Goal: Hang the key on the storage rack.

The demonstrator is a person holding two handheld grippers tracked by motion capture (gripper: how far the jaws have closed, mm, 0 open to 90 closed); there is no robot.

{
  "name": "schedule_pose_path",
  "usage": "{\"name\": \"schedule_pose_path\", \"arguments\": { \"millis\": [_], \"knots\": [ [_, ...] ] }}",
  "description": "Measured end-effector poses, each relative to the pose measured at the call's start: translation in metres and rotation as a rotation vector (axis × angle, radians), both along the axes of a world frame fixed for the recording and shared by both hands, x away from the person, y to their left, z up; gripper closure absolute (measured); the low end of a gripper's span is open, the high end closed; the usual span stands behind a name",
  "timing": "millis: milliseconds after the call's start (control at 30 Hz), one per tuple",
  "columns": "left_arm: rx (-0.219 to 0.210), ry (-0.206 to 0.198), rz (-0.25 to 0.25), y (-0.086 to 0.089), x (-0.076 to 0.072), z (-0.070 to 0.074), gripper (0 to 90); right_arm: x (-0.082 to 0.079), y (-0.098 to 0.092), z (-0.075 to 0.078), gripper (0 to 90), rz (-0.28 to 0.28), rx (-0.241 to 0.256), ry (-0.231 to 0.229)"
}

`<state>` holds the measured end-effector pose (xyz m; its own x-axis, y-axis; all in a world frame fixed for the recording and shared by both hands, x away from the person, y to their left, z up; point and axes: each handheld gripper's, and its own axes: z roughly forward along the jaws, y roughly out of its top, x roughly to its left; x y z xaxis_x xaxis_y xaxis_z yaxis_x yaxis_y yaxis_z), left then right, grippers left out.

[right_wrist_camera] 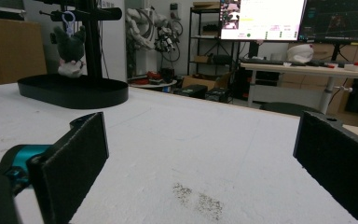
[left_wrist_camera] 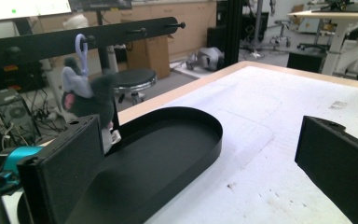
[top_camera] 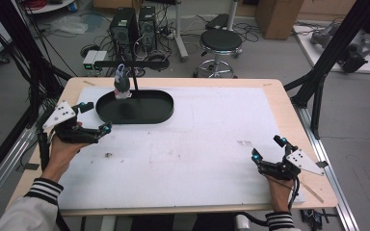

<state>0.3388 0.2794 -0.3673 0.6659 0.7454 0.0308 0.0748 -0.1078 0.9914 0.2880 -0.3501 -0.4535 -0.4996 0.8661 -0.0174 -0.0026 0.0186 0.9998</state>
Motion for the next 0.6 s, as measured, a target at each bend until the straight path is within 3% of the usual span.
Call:
{"name": "schedule_pose_path", "arguments": {
  "millis": [133, 267, 367, 600],
  "knots": [
    [-0.032, -0.007, 0.014, 0.006, -0.013, -0.01, 1.7, 0.0, 0.0, 0.0, 2.1, -0.001, 0.002, 0.002],
    [-0.027, -0.024, 0.039, 0.01, -0.026, -0.022, 1.7, 0.0, 0.0, 0.0, 2.2, -0.003, -0.001, 0.004],
    [-0.022, -0.006, 0.029, 0.011, -0.035, -0.032, 1.7, 0.0, 0.0, 0.0, 2.1, -0.004, -0.001, 0.004],
    [-0.042, -0.034, 0.037, 0.012, -0.059, -0.06, 1.7, 0.0, 0.0, 0.0, 2.1, -0.004, -0.001, 0.005]
  ]
}}
